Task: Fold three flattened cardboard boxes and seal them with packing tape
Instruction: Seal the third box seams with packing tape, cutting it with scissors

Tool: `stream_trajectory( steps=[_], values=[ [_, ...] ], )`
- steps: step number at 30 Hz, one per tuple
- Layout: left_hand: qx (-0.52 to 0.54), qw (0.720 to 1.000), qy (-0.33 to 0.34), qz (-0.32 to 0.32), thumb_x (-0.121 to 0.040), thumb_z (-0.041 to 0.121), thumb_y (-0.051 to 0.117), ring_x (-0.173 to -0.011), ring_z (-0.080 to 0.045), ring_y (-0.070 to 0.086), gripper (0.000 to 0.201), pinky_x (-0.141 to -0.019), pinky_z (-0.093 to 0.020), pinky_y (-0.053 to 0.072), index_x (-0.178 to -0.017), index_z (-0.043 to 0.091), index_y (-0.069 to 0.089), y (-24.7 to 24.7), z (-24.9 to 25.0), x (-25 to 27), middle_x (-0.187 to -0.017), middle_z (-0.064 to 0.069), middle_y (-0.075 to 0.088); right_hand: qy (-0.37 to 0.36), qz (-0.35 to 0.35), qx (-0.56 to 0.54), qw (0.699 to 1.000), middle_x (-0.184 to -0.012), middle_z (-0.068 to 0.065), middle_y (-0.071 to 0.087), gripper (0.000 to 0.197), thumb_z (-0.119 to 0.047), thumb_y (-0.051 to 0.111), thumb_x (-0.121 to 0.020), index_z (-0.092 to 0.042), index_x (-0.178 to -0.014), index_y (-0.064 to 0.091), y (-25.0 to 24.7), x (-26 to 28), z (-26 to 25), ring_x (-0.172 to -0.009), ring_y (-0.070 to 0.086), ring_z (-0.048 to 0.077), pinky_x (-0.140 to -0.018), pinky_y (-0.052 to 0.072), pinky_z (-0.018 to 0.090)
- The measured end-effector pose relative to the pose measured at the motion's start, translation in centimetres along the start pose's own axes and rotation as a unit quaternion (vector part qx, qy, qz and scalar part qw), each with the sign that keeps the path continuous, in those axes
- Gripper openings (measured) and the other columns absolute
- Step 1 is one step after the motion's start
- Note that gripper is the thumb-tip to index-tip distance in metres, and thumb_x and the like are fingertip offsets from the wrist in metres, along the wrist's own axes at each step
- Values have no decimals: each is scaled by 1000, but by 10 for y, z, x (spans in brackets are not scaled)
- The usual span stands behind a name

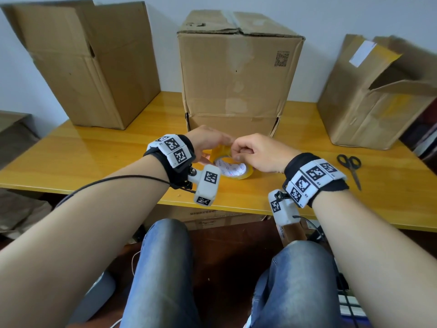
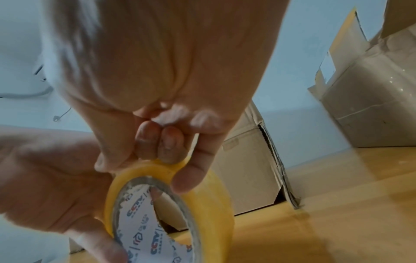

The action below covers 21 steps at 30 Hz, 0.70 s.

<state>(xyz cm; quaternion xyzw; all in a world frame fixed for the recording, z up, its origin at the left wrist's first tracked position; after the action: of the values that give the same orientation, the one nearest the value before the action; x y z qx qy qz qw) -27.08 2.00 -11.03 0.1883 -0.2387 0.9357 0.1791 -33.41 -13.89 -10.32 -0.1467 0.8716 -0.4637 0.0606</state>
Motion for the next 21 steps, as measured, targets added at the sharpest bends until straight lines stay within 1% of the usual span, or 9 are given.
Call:
stream_trajectory(
  steps=[2, 5, 7, 9, 10, 12, 15, 18, 21],
  values=[
    [3, 1000, 3, -8, -89, 29, 73, -110, -34, 56, 17, -83, -51, 60, -106, 27, 77, -1, 0, 4, -123, -4, 62, -5, -5, 2, 1000, -60, -8, 45, 11, -19, 62, -98, -17, -90, 69, 0, 2, -1, -53, 38, 7, -57, 34, 28],
    [7, 1000, 4, -26, -93, 34, 70, -102, -30, 53, 30, -78, -51, 61, -119, 19, 70, -5, -1, 8, -115, 2, 54, 1, 13, -16, 1000, -72, 0, 63, 11, -21, 66, -96, -23, -86, 70, -2, 5, 2, -63, 57, 14, -65, 49, 34],
    [-30, 999, -11, -39, -89, 49, 69, -95, -26, 54, 52, -85, -54, 59, -130, 17, 61, -9, -6, 7, -120, 0, 52, 11, 68, -51, 996, -76, 0, 72, 10, -20, 68, -93, -21, -84, 73, -6, 6, 7, -70, 66, 16, -75, 55, 39],
    [-68, 996, -25, -55, -87, 61, 65, -80, -20, 55, 63, -95, -56, 52, -130, 15, 60, -13, -13, 9, -118, -2, 59, 30, 106, -85, 990, -75, -7, 74, 9, -23, 69, -92, -22, -86, 75, -9, 7, 10, -78, 70, 13, -81, 57, 37],
    [-59, 996, -24, -67, -89, 60, 64, -79, -19, 57, 60, -97, -56, 51, -127, 14, 62, -14, -15, 10, -116, -2, 64, 44, 111, -106, 987, -74, -11, 74, 9, -25, 68, -93, -23, -89, 76, -8, 7, 11, -81, 71, 12, -83, 57, 34],
    [-5, 996, -12, -87, -94, 51, 63, -96, -23, 67, 47, -94, -56, 54, -122, 13, 65, -16, -18, 16, -119, -5, 69, 70, 109, -146, 981, -82, -13, 76, 12, -32, 67, -94, -24, -99, 75, -5, 7, 10, -84, 73, 12, -82, 59, 33],
    [72, 993, 11, -97, -97, 40, 63, -106, -31, 68, 39, -86, -56, 58, -118, 8, 65, -15, -18, 23, -118, -13, 70, 96, 136, -225, 960, -93, -4, 78, 25, -40, 68, -93, -21, -109, 70, 1, 6, 4, -78, 75, 24, -76, 62, 47],
    [99, 990, 22, -94, -95, 34, 67, -107, -32, 69, 37, -84, -57, 58, -116, 4, 66, -18, -22, 25, -116, -15, 71, 147, 178, -310, 922, -91, 5, 77, 45, -48, 68, -91, -21, -123, 53, 1, 6, -1, -70, 75, 27, -70, 63, 50],
    [93, 992, 32, -79, -89, 30, 75, -113, -37, 66, 42, -83, -57, 59, -116, 0, 67, -19, -27, 23, -123, -20, 68, 181, 154, -188, 953, -79, 8, 74, 56, -63, 55, -93, -9, -105, 61, 1, 5, -5, -60, 69, 24, -62, 63, 47]
  ],
)
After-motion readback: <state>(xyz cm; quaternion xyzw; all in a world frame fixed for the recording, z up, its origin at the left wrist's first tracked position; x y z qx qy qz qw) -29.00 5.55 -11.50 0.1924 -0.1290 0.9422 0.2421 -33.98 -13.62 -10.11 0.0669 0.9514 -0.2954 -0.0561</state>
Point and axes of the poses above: each hand's wrist, its own x-axis away from the middle knuckle, its own y-axis out of the palm, z = x × y, the point moved 1 cm from there along -x, towards the middle knuckle
